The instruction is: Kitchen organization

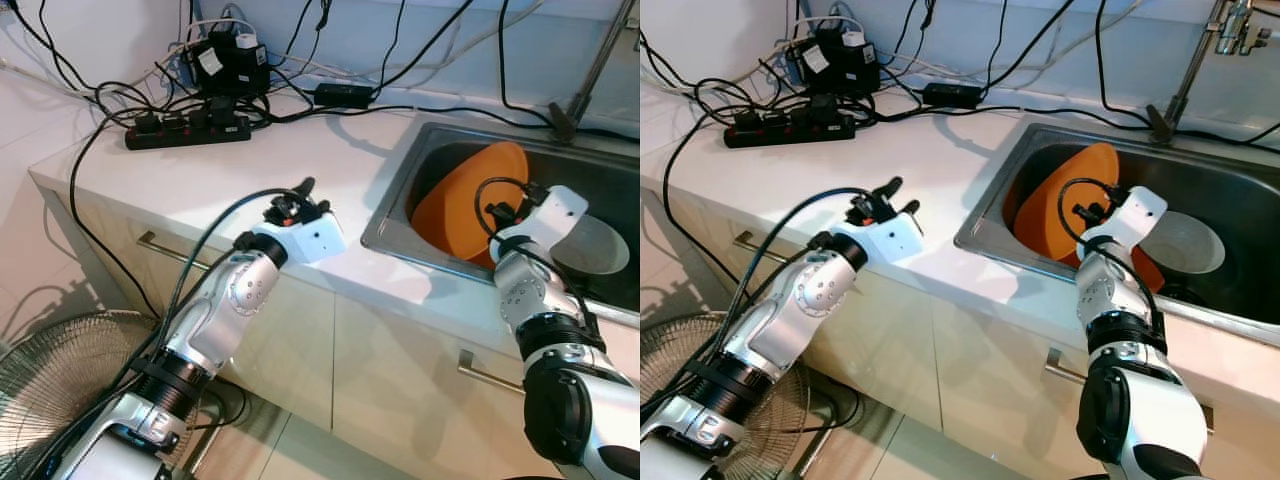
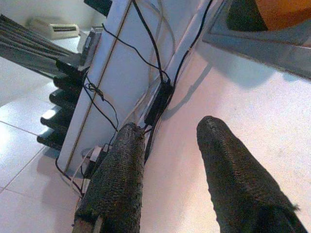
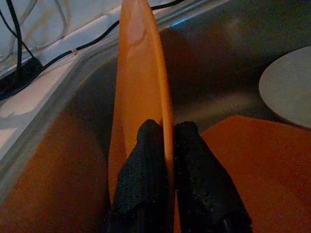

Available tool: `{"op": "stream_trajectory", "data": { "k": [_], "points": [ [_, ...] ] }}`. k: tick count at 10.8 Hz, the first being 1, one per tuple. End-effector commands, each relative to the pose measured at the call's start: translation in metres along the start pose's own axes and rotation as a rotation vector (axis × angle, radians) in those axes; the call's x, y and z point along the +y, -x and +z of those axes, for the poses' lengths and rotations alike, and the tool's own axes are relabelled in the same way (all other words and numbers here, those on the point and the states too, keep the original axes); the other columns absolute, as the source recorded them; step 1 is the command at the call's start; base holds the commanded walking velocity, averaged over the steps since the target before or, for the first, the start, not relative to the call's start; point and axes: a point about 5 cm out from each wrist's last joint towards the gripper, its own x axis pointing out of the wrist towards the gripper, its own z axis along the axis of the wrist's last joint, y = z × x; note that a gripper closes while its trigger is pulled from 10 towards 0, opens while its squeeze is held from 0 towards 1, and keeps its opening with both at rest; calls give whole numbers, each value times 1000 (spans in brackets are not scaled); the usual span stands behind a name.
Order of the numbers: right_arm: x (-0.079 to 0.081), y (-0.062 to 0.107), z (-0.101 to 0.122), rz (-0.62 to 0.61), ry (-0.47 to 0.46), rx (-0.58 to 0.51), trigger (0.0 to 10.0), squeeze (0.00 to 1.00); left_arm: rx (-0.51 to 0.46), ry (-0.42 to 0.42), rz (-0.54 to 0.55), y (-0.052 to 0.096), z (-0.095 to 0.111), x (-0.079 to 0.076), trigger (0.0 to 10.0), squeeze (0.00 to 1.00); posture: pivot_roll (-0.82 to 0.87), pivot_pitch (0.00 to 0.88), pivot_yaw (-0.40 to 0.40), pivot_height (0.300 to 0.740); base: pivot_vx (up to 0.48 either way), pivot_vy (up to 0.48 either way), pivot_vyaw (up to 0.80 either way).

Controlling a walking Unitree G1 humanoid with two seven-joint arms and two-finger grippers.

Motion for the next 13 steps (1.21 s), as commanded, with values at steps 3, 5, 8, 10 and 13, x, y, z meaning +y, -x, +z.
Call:
{"op": "stream_trajectory", "data": {
  "k": [3,5,8,10,13],
  "points": [
    [10,-1,-3,28,11,16,10000,216,23,24,0,4,-2,1,10000,0,186,39,34,740,0,0,0],
    [11,-1,-2,32,10,13,10000,0,24,26,-2,4,-1,0,10000,0,186,41,34,740,0,0,0],
    [19,-2,6,64,39,-24,10000,0,33,38,2,4,-2,0,10000,0,183,42,33,740,0,0,0],
    [19,-3,15,63,135,-66,10000,988,36,42,5,4,-2,-1,10000,0,179,41,31,740,0,0,0],
    [30,-2,26,91,305,-162,10000,0,41,46,6,3,-2,-1,10000,0,178,39,31,740,0,0,0]
  ]
}}
